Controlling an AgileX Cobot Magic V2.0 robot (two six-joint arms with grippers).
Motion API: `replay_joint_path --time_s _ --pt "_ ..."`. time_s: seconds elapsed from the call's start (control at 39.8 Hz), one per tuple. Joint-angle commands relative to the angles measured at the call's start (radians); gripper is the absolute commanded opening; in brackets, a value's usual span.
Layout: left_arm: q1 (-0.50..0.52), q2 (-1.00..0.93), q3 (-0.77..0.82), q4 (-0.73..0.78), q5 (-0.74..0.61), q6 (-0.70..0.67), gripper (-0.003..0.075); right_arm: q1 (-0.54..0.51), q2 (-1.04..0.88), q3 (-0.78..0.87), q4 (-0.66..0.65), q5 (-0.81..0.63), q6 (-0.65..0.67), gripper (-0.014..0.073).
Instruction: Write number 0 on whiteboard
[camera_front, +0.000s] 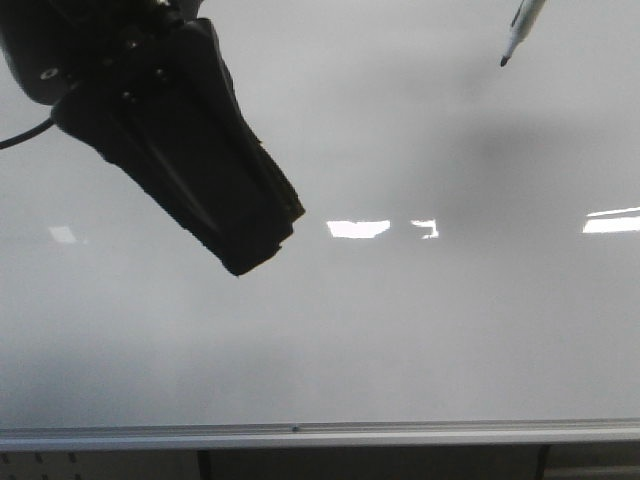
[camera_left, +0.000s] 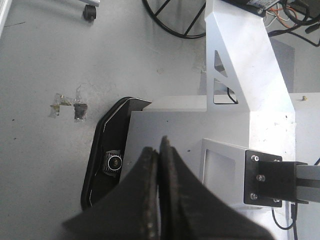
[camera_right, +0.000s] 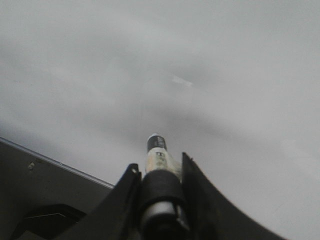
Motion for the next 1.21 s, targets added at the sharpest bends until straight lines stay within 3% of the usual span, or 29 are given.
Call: replay_joint_path --time_s 0.0,0.28,0.6,1.18 --pt "-0.006 -0.042 -0.029 -0.058 0.012 -0.001 -0.0020 -0.006 0.044 -0.129 -0.006 0.023 0.001 -0.0064" --pt "-0.006 -0.042 -0.029 -0.058 0.012 -0.001 -0.0020 -0.006 0.161 -0.278 -0.006 0.027 0.001 -0.0064" --pt "-0.006 -0.042 -0.029 -0.058 0.012 -0.001 -0.0020 -0.006 0.185 -0.280 -0.014 -0.054 0.001 -0.0064" --pt "-0.006 -0.042 -0.029 -0.058 0.012 -0.001 -0.0020 -0.006 0.236 -0.280 -0.014 -0.036 0.001 -0.0064"
